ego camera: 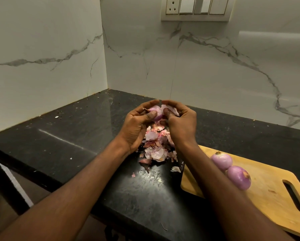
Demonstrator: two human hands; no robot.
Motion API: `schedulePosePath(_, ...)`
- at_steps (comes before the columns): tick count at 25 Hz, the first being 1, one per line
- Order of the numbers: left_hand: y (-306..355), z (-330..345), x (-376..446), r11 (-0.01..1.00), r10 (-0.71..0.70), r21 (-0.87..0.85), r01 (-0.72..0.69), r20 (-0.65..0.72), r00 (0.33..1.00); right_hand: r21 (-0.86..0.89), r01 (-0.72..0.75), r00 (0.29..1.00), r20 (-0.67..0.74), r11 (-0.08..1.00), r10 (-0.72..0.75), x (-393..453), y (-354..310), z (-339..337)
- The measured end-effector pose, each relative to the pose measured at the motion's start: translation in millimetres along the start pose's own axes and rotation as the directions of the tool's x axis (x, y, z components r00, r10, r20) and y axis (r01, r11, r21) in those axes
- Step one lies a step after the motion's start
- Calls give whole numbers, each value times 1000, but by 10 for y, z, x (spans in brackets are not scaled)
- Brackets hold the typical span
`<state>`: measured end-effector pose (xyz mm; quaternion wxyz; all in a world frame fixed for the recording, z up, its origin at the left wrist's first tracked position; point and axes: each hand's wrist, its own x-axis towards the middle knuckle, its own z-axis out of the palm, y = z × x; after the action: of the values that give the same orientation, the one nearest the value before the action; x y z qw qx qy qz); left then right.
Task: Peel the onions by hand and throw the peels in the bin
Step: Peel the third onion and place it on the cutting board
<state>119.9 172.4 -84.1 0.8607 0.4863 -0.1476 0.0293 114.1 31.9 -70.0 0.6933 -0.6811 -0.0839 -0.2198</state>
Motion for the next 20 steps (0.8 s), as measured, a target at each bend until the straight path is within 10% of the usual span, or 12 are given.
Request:
schedulePosePath(5,43,-2,-6,985,-54,-168,39,-86,995,3,-21,956,293,1000,19,-1,-14,-32)
schedulePosePath(20,26,26,-36,980,-31,-197,41,58,998,-250,374,923,2,893,-386,-108,-24,80)
